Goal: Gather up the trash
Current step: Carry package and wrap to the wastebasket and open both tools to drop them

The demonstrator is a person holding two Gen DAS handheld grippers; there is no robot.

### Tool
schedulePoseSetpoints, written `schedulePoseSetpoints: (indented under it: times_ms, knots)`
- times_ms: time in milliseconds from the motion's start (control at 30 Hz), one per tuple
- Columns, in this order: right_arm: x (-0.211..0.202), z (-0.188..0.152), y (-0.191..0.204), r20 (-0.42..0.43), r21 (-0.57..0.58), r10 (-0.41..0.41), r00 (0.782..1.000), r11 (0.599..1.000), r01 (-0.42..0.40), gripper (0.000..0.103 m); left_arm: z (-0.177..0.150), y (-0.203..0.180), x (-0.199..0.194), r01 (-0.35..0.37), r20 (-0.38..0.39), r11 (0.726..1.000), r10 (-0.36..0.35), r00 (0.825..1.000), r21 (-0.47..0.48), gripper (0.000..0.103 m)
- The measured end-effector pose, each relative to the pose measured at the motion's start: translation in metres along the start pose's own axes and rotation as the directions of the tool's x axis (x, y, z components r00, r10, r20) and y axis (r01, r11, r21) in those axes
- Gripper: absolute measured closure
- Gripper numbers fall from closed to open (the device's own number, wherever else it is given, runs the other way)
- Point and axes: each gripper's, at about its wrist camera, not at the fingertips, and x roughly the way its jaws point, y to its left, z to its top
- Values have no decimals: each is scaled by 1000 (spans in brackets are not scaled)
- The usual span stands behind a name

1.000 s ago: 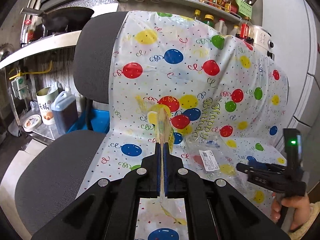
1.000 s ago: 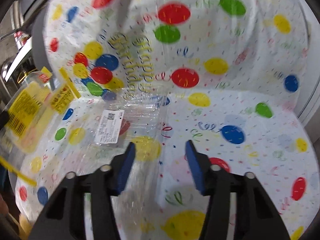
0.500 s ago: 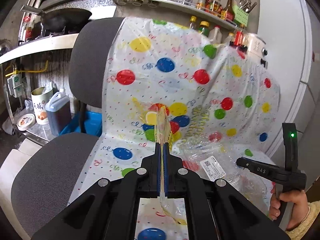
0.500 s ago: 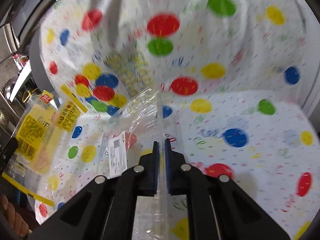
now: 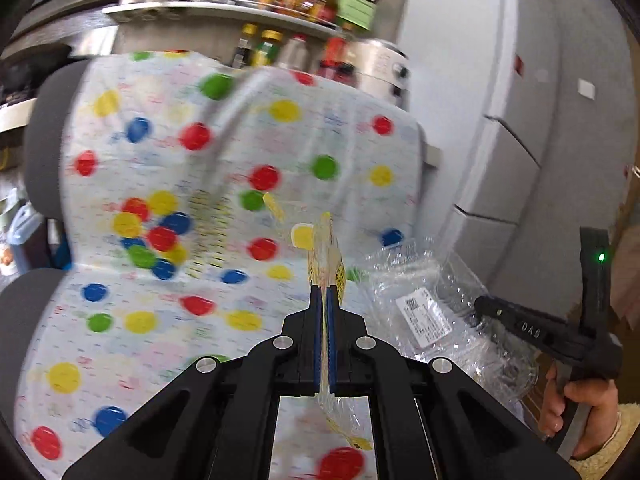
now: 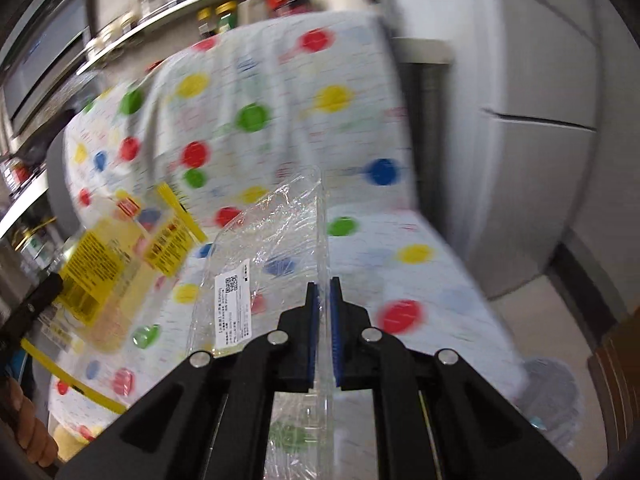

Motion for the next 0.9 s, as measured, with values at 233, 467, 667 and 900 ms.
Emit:
schedulePoseSetpoints:
  times_ms: [233,467,667,900]
  knots:
    - [-58,-31,-94,31,128,-181,983,976,175,97,-21,-95,30,193,-95,977,-184,978,95,100]
    - [-111,-77,-181,16,244,-399,917,891,383,96,-52,-198,56,399,-222,891,-353,909,219,100]
    - [-112,-125,-241,-107,320,-484,869,810,491,96,-90,-267,82,499,-328,822,-408,852,274,100]
    - [-68,-151,-288,-234,349,-484,843,768,537,96,-125,-310,125,529,-441,804,-384,811,271,100]
